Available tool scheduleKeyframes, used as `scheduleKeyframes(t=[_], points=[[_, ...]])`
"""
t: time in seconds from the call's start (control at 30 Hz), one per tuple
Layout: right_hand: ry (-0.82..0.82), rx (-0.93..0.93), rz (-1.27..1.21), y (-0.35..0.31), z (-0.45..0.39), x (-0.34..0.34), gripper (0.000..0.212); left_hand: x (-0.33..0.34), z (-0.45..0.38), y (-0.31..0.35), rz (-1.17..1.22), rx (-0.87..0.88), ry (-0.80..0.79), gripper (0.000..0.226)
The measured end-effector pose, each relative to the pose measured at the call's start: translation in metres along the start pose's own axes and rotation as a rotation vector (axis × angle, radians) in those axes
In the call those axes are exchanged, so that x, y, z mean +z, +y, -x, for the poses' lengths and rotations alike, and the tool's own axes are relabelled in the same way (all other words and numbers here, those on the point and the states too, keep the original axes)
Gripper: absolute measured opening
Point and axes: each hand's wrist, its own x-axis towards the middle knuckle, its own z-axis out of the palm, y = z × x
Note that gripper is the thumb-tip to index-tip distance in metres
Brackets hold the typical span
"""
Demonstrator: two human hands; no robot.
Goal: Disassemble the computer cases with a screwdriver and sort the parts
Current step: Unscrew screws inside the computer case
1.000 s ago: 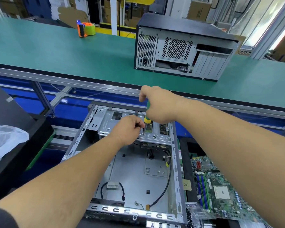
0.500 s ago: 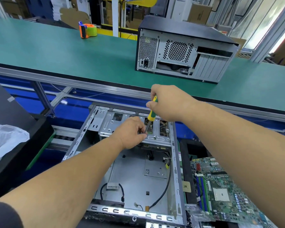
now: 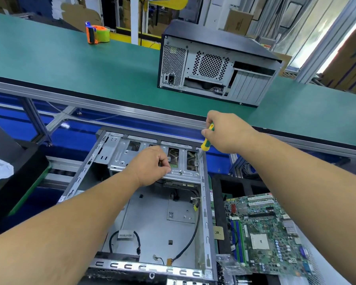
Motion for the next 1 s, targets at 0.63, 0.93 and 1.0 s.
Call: scheduleKeyframes(t=[0.63, 0.93, 1.0], points=[[-0.178, -0.092, 0.115, -0.015, -0.007, -0.013, 0.024, 0.004, 0.0, -0.003, -0.027, -0.014, 0.027, 0.02], [-0.101, 0.126, 0.268, -0.016, -0.016, -0.01, 0.045, 0.006, -0.002, -0.006, -0.048, 0.007, 0.024, 0.019], [-0.143, 0.058, 0.327, -0.016, -0.02, -0.013, 0.043, 0.007, -0.001, -0.006, -0.055, 0.01, 0.027, 0.02]])
